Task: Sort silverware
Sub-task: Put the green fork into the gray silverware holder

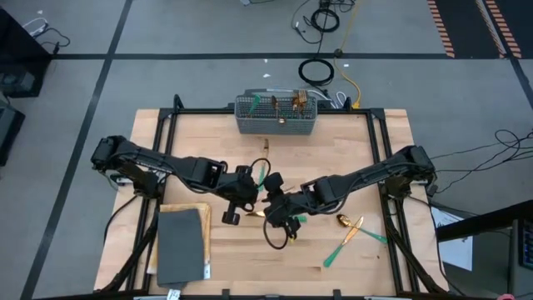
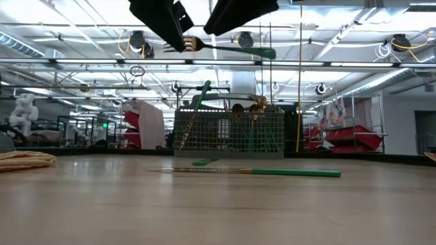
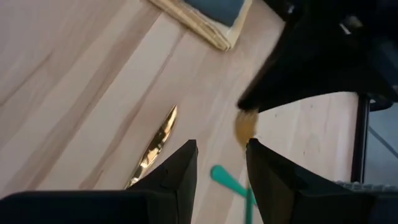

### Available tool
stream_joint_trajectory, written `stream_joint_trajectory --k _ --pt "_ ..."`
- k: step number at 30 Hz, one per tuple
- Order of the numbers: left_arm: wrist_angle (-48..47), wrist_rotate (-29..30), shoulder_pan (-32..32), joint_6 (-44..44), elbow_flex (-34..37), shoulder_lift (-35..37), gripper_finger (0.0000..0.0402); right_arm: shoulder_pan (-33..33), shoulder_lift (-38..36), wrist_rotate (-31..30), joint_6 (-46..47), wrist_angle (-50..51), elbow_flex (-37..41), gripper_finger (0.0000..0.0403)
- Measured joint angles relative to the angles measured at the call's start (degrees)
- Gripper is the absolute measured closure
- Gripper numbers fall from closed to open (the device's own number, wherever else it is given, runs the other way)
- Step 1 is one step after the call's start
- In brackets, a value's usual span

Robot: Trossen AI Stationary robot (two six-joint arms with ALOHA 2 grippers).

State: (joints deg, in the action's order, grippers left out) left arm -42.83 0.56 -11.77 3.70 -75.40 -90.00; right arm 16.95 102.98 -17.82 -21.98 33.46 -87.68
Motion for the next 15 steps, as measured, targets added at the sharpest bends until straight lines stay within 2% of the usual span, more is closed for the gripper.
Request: stream_joint_trajectory --k 7,15 --pt "2.3 -0.3 -0.3 0.1 0.0 0.0 0.0400 -1.1 0.1 0.0 1.2 -1.2 0.0 0.0279" --pt "3.5 -0.3 -0.3 1.2 0.0 0.0 0.0400 -1.8 0.1 1.9 2.6 -1.6 0.0 0.0321"
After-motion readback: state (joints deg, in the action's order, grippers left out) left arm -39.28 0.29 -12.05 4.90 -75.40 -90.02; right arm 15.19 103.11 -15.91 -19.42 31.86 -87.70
